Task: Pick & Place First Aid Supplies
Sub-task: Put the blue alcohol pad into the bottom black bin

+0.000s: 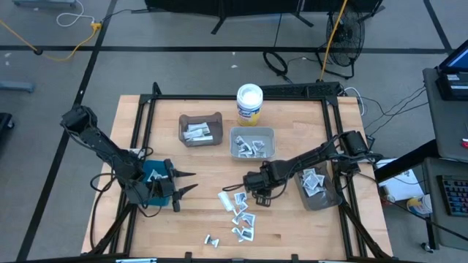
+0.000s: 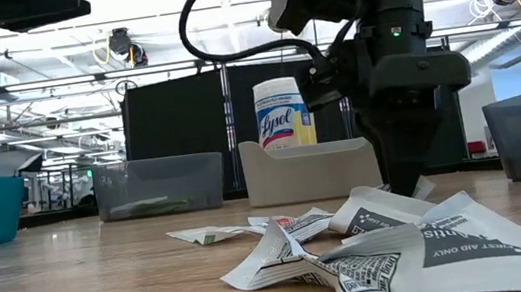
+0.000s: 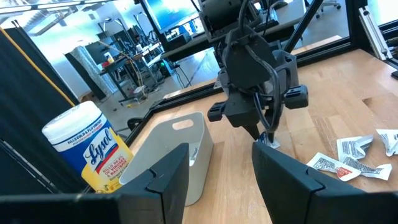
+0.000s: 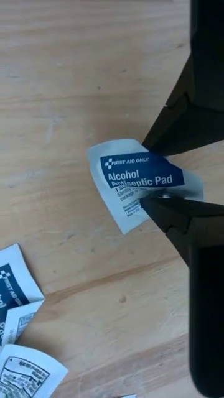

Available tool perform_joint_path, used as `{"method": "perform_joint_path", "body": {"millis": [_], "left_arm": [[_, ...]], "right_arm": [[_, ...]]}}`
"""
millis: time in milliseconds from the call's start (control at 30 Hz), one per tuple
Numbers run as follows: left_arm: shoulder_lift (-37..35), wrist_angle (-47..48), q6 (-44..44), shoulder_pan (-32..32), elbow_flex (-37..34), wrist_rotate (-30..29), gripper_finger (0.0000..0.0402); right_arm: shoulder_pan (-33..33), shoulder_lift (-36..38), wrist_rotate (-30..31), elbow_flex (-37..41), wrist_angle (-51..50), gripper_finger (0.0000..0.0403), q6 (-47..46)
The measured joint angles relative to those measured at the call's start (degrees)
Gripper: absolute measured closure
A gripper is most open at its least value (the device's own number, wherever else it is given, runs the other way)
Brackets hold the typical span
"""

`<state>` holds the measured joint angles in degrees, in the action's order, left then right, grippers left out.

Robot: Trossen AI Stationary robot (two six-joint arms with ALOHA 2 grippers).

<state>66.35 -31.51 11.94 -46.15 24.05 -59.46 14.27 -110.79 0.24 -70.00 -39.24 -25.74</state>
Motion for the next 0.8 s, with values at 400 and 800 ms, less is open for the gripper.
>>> {"method": "perform_joint_path", "body": {"millis": [400, 800], "left_arm": [[0.0, 0.03, -0.07, 0.0, 0.02, 0.0, 0.022], [0.0, 0.02, -0.47, 0.0, 0.02, 0.0, 0.022]], "right_arm": [[2.12, 7.27, 4.23, 0.3, -0.62, 0.031, 0.75], [5.08, 13.92, 7.46, 1.86, -2.41, 0.0314, -2.04]]}}
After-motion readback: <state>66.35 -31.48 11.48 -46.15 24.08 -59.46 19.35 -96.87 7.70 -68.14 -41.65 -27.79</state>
